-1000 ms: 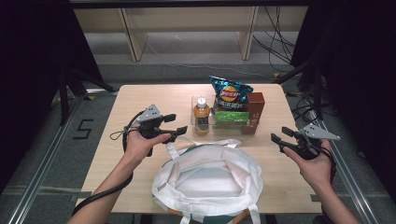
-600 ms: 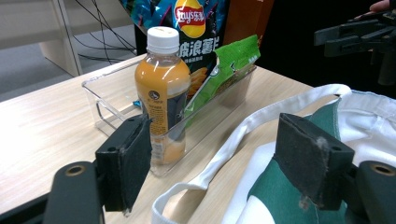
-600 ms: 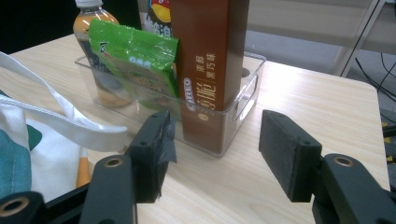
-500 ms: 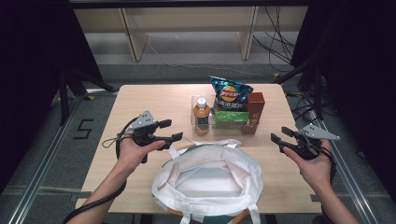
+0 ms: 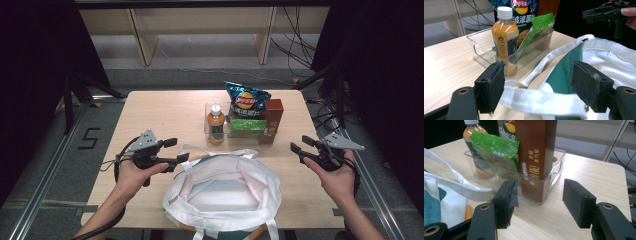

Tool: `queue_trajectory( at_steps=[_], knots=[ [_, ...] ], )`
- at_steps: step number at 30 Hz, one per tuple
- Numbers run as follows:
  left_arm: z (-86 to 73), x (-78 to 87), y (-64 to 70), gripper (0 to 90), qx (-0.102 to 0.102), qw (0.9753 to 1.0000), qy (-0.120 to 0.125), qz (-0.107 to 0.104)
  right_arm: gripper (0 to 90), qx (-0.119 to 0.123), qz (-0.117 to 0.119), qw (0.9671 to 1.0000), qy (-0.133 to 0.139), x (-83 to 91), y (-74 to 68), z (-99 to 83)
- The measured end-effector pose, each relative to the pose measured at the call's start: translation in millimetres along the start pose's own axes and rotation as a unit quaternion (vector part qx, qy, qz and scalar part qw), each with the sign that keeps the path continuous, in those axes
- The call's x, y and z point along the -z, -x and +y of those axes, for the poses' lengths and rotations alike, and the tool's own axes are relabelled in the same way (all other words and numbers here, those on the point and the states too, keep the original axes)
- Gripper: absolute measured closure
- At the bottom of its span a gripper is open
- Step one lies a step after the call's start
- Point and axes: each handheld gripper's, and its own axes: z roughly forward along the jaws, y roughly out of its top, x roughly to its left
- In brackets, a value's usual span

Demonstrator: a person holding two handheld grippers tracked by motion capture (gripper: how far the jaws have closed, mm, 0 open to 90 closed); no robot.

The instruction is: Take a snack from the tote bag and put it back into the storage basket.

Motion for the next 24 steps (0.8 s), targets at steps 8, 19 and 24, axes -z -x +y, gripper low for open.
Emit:
queue_trajectory(
  at_steps=[8,19,24],
  knots=[
    [-10.4,15.9,2.0,26.3,0.003,0.9999,-0.002,0.011,44.5,-0.002,0.0,1.0,-0.002,0.2,-0.3,0.2],
    [-29.3,28.3,6.9,26.2,0.021,0.9996,0.0,0.017,44.5,0.006,0.001,1.0,-0.005,0.6,0.6,0.1],
    [-37.4,27.1,6.4,26.3,0.033,0.9994,0.002,0.014,44.5,0.0,-0.002,1.0,-0.007,0.3,-1.1,-0.5]
  ],
)
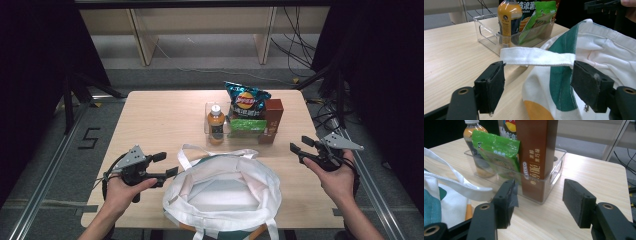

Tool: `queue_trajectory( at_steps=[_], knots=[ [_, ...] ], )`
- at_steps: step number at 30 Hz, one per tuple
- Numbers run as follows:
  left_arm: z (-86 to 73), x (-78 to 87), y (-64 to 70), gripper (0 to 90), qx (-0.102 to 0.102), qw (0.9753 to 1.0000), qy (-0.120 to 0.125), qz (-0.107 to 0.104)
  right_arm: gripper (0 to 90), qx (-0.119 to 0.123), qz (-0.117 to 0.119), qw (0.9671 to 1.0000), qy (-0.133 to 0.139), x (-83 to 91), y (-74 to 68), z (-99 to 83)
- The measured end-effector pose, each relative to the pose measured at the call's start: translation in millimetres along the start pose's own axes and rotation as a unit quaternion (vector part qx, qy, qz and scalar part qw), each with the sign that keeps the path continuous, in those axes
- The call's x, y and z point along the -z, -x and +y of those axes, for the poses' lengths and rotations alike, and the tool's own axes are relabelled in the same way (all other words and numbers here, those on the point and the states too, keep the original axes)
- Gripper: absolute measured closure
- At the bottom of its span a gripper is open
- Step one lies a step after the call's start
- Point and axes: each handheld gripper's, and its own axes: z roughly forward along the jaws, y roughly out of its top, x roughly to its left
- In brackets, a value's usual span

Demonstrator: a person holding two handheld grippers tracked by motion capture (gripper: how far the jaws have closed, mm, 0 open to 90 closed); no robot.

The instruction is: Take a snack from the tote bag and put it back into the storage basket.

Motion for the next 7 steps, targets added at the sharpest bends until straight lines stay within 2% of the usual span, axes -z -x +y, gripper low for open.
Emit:
queue_trajectory(
  at_steps=[2,3,7],
  knots=[
    [-0.8,-0.2,0.4,26.2,0.005,1.0,-0.001,0.004,44.6,0.001,0.005,1.0,0.0,-0.7,0.6,-0.4],
    [-1.0,-0.2,-0.7,26.2,0.001,1.0,0.002,0.003,44.6,0.0,0.004,1.0,0.001,-0.9,0.7,-0.5],
    [-4.0,-2.7,-0.1,25.9,0.008,0.9999,0.011,-0.005,44.4,0.001,0.006,1.0,0.0,-0.3,3.7,-1.5]
  ],
)
